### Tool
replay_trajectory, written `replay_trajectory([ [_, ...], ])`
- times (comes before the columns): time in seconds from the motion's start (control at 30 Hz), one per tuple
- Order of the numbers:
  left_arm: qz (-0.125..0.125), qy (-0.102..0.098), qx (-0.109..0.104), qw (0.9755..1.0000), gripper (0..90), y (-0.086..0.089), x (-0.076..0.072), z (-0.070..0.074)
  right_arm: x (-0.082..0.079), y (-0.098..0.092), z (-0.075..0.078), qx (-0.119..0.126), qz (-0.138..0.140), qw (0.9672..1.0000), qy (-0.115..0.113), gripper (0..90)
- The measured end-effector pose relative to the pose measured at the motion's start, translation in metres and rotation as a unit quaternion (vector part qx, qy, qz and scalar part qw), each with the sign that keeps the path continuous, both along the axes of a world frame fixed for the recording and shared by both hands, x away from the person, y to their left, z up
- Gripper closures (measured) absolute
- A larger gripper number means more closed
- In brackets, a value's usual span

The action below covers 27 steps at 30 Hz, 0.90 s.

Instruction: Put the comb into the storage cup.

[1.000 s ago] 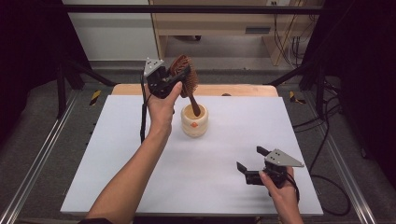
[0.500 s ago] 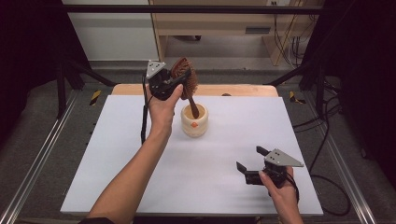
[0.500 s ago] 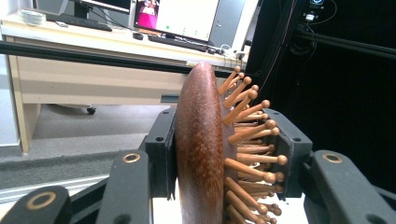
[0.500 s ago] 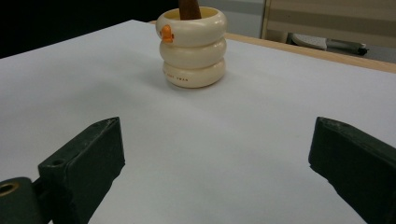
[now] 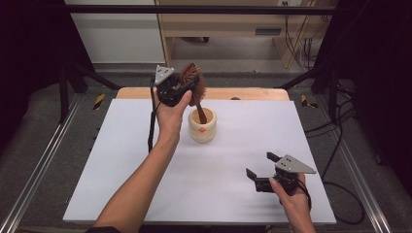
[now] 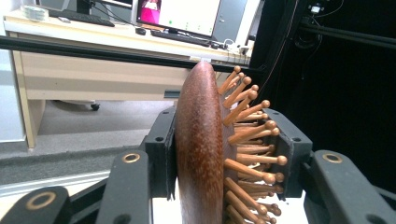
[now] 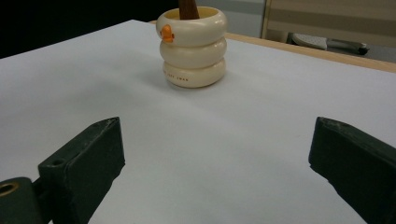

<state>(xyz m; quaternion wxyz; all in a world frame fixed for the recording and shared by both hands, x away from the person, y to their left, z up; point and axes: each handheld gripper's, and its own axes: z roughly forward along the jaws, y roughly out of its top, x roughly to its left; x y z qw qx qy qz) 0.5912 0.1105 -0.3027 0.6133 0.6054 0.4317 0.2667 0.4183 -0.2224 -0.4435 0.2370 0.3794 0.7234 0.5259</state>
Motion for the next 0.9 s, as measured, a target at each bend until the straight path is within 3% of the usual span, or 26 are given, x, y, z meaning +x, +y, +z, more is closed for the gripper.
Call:
replay_trajectory([
  [0.9,-0.002,0.003,0.009,1.0000,51.0,-0.0033,0.0009,-0.0088,0.0003,0.0009,-0.0002,-0.001,0.002,1.0000,-0.001,3.8],
])
